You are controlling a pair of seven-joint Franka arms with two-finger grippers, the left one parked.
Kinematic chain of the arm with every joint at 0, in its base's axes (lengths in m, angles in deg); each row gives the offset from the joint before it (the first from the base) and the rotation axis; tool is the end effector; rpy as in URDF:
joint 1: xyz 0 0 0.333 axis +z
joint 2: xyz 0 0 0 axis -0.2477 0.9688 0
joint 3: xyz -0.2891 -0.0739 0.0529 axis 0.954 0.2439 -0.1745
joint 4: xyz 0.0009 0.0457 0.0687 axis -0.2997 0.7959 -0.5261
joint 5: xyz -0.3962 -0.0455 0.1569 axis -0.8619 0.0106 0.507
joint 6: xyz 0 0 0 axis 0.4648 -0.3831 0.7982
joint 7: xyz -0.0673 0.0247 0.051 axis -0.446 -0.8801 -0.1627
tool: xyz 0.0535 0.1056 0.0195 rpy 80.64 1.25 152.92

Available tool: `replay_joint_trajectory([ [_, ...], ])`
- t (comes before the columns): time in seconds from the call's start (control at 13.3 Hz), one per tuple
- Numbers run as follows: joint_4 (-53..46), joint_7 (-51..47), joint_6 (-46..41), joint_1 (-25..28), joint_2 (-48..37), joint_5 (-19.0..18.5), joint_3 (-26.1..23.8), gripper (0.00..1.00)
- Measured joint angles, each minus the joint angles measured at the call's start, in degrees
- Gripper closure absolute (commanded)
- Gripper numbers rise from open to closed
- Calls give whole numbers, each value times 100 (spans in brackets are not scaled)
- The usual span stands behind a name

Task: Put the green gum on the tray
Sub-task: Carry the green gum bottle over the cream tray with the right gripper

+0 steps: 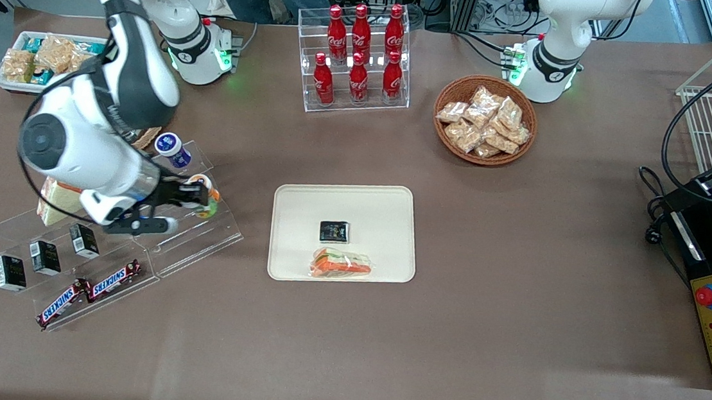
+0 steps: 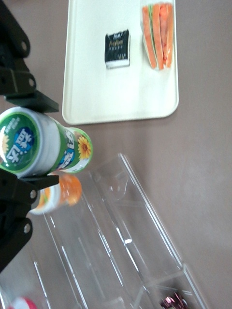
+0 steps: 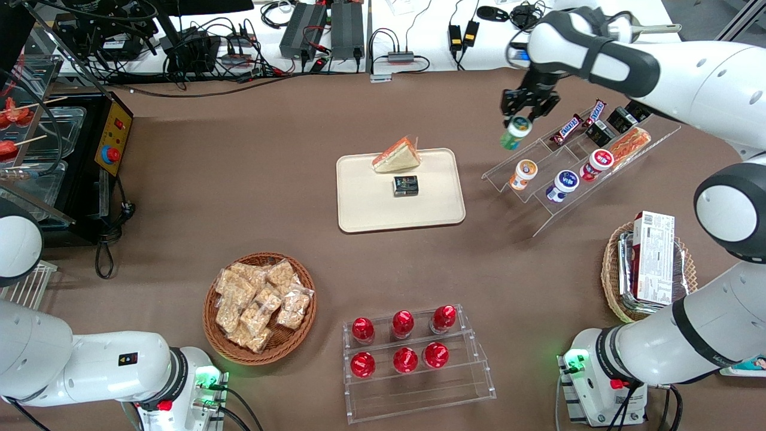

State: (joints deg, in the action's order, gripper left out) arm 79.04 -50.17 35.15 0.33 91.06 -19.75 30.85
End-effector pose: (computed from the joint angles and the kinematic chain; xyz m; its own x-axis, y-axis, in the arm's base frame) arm 0.6005 0.1893 0.3841 0.9875 -0.0002 -0.1575 -0.0222 -0.9902 -0.1379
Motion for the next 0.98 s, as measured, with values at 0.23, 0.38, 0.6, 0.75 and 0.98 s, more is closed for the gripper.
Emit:
replay_joint_trajectory([
  [0.23,-24,-933,96,680,163,74,-6,49],
  [0.38,-51,-1298,385,1050,427,148,-1,49],
  [0.6,-79,-1541,895,1382,940,157,2,49],
  [0.75,-90,-1559,1163,1407,1215,157,15,48],
  [0.98,-103,-1559,1333,1404,1443,157,69,46],
])
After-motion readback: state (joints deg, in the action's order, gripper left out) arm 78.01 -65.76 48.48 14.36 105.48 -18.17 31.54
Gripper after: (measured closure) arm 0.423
